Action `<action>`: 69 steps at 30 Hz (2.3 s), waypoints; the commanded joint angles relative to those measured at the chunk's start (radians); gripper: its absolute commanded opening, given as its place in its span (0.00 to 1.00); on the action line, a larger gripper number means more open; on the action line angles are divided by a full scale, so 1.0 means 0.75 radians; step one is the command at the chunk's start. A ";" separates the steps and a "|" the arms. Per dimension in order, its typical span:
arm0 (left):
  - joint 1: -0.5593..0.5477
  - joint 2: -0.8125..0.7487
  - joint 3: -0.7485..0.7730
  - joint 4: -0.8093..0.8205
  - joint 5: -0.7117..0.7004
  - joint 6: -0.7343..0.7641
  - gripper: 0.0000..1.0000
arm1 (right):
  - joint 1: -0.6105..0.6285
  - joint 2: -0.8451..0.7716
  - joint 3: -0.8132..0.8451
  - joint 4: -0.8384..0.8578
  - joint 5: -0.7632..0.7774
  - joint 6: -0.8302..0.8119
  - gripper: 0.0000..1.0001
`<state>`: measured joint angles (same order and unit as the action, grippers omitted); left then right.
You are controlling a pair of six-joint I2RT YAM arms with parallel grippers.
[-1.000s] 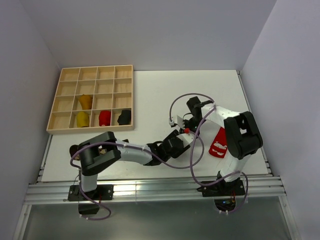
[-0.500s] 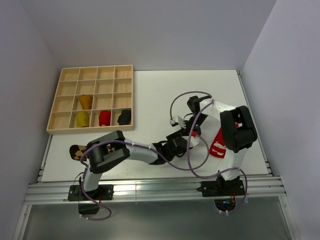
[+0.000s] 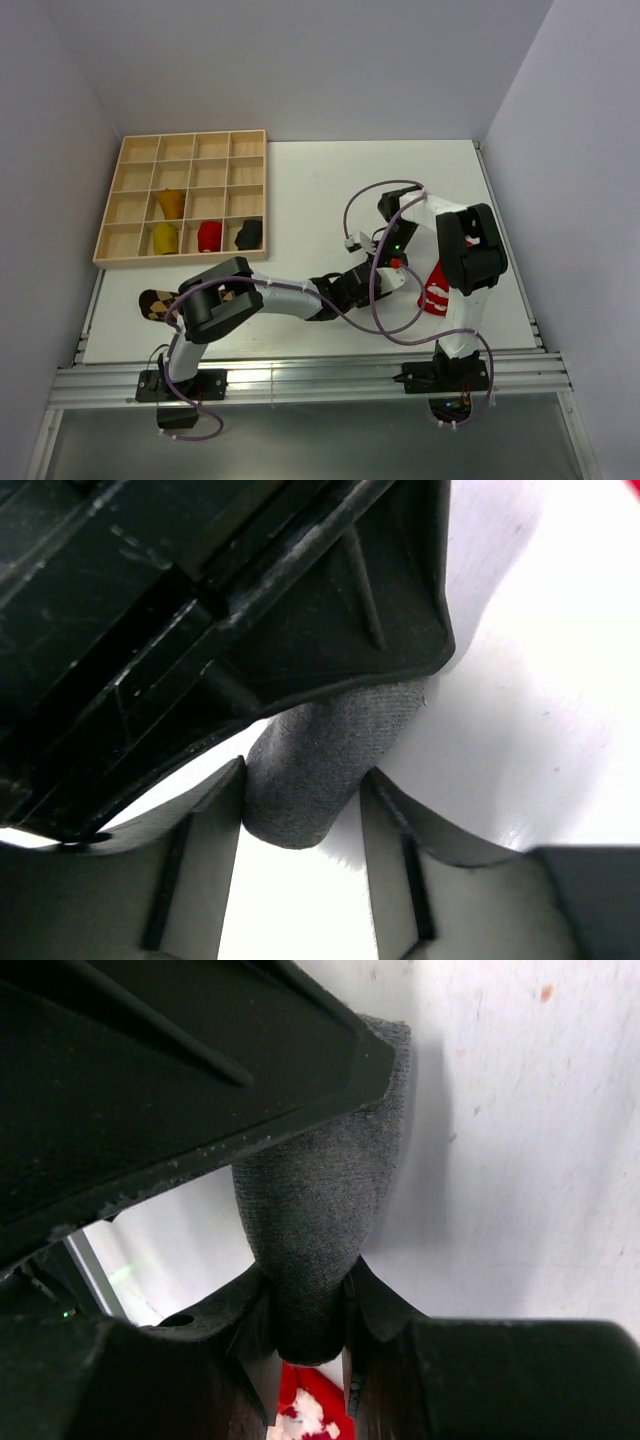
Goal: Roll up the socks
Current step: Pick up the sock at the center of the board.
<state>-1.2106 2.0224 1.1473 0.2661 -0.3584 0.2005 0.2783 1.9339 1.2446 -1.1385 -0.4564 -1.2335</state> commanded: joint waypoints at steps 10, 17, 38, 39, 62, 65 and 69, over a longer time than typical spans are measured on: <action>0.056 -0.023 -0.051 0.011 0.465 -0.333 0.44 | 0.001 0.068 0.034 -0.085 -0.068 -0.043 0.14; 0.094 -0.017 -0.098 0.085 0.484 -0.443 0.47 | 0.001 0.066 0.052 -0.112 -0.107 -0.037 0.14; 0.078 0.052 -0.082 0.030 0.280 -0.537 0.00 | -0.119 -0.007 0.132 -0.053 -0.195 0.108 0.48; 0.080 0.048 -0.086 0.024 0.263 -0.543 0.00 | -0.146 -0.018 0.157 -0.081 -0.238 0.115 0.49; 0.399 -0.408 -0.168 -0.207 -0.015 -0.740 0.00 | -0.494 -0.333 0.323 -0.020 -0.383 0.424 0.50; 0.483 -0.496 -0.127 -0.267 -0.066 -0.728 0.00 | -0.506 -0.357 0.320 -0.018 -0.377 0.434 0.50; 0.612 -0.567 -0.043 -0.430 -0.156 -0.730 0.00 | -0.518 -0.392 0.322 0.017 -0.369 0.462 0.49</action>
<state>-0.8005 1.6550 1.0477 0.0402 -0.3901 -0.3359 -0.1017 1.6844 1.4780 -1.1637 -0.7265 -0.9184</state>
